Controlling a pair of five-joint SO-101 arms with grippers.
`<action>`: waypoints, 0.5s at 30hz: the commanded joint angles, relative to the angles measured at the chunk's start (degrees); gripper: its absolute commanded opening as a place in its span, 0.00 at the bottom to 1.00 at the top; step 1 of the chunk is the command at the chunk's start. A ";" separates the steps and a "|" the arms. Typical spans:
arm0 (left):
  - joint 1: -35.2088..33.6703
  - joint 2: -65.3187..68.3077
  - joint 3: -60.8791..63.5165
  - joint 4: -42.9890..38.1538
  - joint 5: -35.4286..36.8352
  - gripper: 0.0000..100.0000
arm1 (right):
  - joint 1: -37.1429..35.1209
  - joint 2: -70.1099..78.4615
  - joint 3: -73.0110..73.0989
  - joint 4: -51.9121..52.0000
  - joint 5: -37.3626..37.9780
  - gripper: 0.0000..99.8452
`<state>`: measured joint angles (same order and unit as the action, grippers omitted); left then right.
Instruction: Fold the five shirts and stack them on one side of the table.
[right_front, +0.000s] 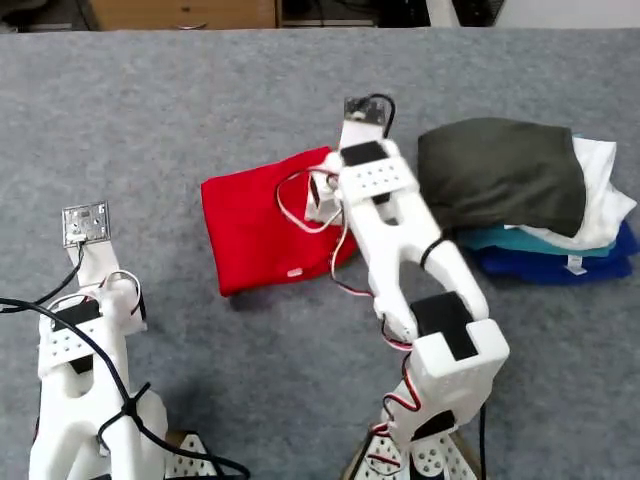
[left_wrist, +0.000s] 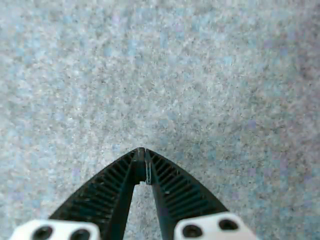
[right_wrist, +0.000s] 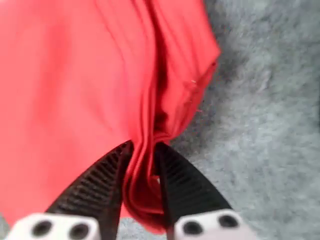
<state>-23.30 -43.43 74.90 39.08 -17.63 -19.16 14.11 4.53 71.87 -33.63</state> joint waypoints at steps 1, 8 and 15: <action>0.35 -0.75 -0.35 -0.88 -0.44 0.02 | 4.00 -0.22 -9.89 5.71 2.99 0.00; 0.35 -0.75 -0.35 -0.79 -0.44 0.02 | 13.76 -0.13 -30.37 16.18 13.10 0.00; 0.35 -0.75 -0.35 -0.62 -0.44 0.02 | 29.32 0.22 -43.30 18.02 24.97 0.00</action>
<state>-23.30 -43.43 74.90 39.08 -17.63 3.60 14.81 -33.45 89.63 -12.97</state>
